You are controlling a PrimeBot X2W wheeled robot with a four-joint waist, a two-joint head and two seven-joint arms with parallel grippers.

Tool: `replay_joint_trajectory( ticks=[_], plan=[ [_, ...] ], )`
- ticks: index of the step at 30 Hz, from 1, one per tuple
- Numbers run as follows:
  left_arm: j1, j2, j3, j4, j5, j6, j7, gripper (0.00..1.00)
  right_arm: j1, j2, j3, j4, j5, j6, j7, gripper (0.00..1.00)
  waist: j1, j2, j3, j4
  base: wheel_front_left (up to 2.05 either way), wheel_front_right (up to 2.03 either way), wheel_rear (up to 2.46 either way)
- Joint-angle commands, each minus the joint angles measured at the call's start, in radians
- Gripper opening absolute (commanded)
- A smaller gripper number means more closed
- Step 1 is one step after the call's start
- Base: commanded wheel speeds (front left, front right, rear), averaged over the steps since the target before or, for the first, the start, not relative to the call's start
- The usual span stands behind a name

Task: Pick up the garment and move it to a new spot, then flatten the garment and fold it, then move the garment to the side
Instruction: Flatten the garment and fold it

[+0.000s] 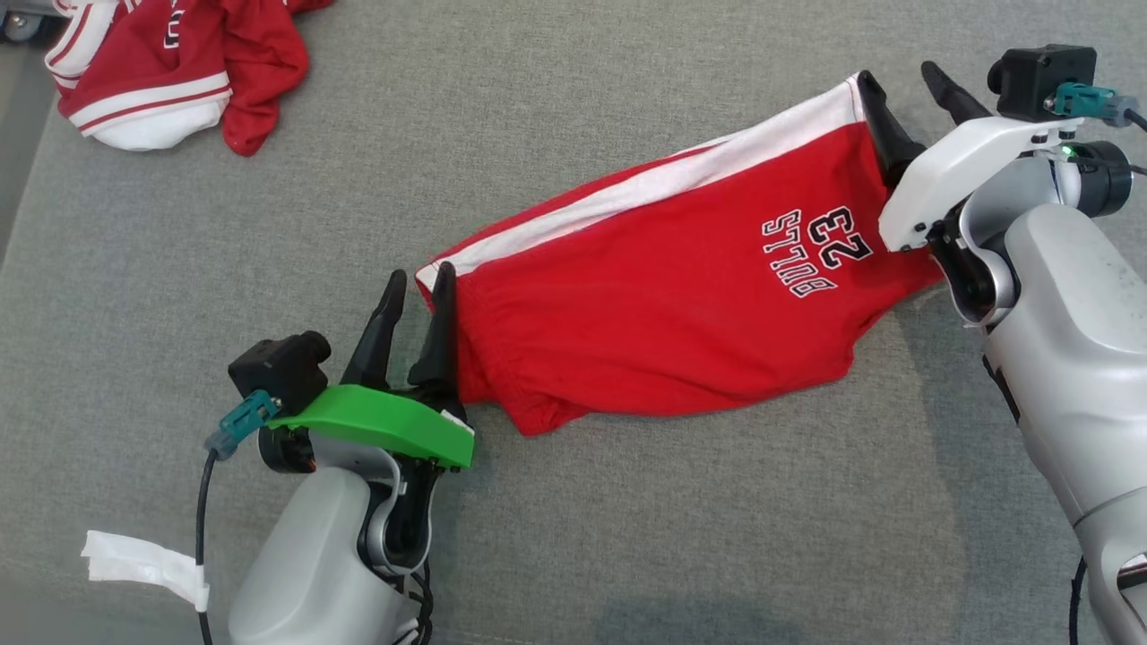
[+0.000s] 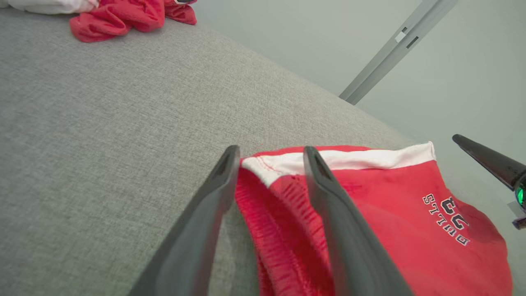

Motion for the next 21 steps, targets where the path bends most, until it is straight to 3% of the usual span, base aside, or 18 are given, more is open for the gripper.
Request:
replay_joint_trajectory(
  ticks=[1, 8, 16, 21],
  plan=[
    [0.021, 0.002, 0.0, -0.017, 0.012, 0.001, -0.003, 1.0, -0.012, 0.006, -0.001, 0.02, 0.007, -0.001, -0.023, 1.0, 0.0, 0.0, -0.005, -0.003, 0.0, 0.0, 0.0],
    [0.11, 0.002, 0.029, -0.143, 0.096, -0.002, -0.002, 1.0, -0.01, -0.009, 0.025, 0.078, 0.014, -0.001, -0.095, 1.0, 0.0, 0.0, -0.038, -0.016, 0.0, 0.0, 0.0],
    [0.241, 0.002, 0.075, -0.271, 0.196, 0.013, -0.002, 1.0, 0.09, -0.069, 0.133, 0.066, 0.07, -0.001, -0.021, 1.0, 0.0, 0.0, -0.096, -0.014, 0.0, 0.0, 0.0],
    [0.307, 0.002, 0.102, -0.326, 0.186, 0.027, -0.002, 1.0, 0.154, -0.093, 0.168, 0.061, 0.117, -0.001, 0.026, 1.0, 0.0, 0.0, -0.117, -0.002, 0.0, 0.0, 0.0]
  ],
)
